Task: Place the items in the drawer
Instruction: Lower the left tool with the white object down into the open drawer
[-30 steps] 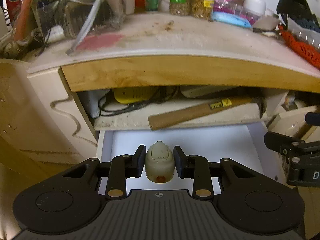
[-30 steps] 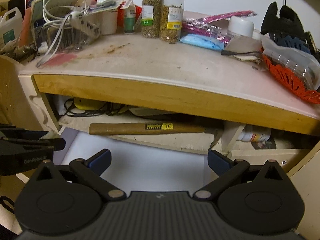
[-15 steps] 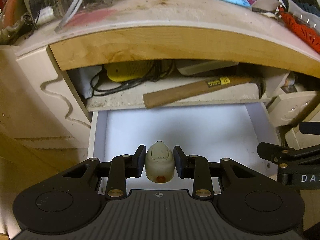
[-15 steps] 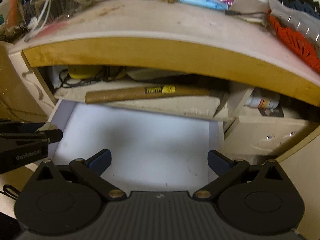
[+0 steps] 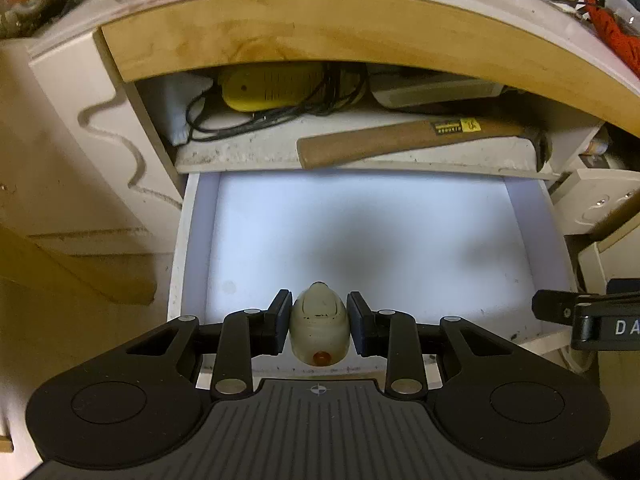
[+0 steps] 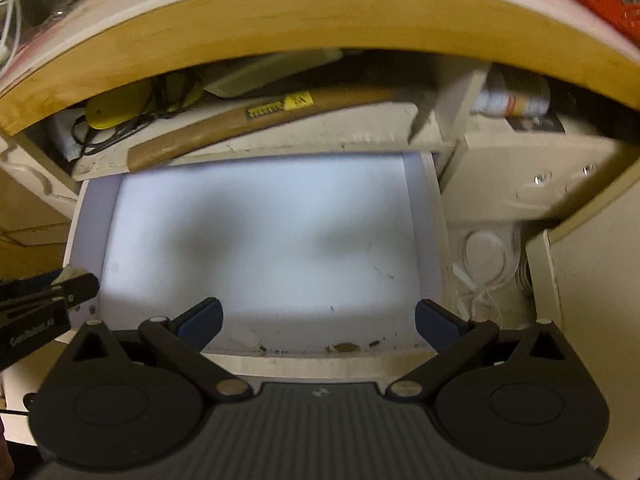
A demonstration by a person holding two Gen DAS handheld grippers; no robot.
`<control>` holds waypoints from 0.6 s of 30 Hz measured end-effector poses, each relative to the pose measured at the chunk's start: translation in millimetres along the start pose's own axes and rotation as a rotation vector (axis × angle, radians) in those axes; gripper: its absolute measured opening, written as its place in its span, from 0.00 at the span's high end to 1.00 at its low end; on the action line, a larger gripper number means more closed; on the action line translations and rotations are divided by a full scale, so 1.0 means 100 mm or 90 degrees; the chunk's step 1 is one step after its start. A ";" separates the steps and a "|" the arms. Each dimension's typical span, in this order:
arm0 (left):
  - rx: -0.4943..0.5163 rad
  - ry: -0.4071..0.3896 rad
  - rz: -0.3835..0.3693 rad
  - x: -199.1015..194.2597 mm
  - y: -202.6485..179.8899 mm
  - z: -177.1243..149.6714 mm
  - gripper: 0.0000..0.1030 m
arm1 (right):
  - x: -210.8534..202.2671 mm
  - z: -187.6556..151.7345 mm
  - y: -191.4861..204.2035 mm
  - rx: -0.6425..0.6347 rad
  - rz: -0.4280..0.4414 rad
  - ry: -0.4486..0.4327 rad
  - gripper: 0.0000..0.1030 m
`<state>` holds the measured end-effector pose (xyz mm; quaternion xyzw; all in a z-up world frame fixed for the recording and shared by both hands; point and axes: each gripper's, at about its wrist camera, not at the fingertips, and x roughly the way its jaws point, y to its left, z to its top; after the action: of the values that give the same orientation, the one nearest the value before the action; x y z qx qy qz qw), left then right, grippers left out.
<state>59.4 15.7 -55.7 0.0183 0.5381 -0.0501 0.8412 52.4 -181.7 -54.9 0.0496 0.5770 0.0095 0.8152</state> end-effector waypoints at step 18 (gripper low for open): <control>-0.006 0.037 0.000 0.13 0.02 -0.03 0.72 | 0.14 0.01 -0.02 0.009 -0.003 0.041 0.00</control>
<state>62.8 16.6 -68.9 0.0156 0.5623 -0.0472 0.8254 57.9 -183.2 -68.4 0.0539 0.6029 0.0048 0.7960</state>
